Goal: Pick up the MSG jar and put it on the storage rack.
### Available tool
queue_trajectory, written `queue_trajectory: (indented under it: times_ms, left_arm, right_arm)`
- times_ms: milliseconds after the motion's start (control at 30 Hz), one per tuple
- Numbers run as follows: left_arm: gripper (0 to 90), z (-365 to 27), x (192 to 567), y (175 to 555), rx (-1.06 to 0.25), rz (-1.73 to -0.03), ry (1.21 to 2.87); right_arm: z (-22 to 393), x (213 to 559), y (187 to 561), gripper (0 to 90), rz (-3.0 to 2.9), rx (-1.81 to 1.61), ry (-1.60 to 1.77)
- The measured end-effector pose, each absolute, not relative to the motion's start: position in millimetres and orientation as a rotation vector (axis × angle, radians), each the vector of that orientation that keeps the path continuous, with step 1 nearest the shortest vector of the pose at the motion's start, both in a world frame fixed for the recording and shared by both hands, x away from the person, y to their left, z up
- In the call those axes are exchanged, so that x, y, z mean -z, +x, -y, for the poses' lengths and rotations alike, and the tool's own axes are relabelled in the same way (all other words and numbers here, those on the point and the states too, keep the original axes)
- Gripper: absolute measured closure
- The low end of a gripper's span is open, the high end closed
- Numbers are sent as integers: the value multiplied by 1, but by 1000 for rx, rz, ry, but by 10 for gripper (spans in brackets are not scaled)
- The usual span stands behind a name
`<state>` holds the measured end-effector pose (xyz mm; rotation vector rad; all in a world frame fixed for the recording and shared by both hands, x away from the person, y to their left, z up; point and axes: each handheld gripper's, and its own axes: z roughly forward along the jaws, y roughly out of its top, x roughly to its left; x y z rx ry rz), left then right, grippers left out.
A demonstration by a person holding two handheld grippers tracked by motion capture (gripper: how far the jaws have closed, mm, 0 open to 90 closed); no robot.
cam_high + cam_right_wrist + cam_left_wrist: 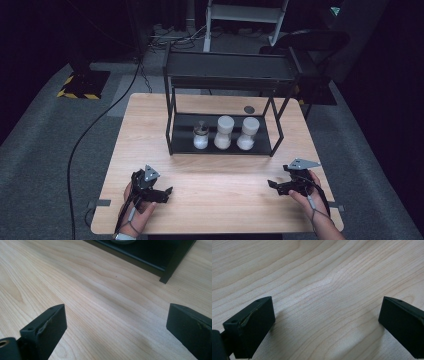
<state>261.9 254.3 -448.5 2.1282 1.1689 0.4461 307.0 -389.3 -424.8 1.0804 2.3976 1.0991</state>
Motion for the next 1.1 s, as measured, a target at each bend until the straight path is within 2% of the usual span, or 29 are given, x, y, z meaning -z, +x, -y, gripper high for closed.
queue_trajectory:
  times_ms: [667,1100]
  left_arm:
    - [5,-254,449,262,-446,-1169,2128]
    - [5,-254,449,262,-446,-1169,2128]
  right_arm:
    - [392,446,304,28,-2398,-1023,1105]
    - [392,449,301,17,-2395,-1011,1069]
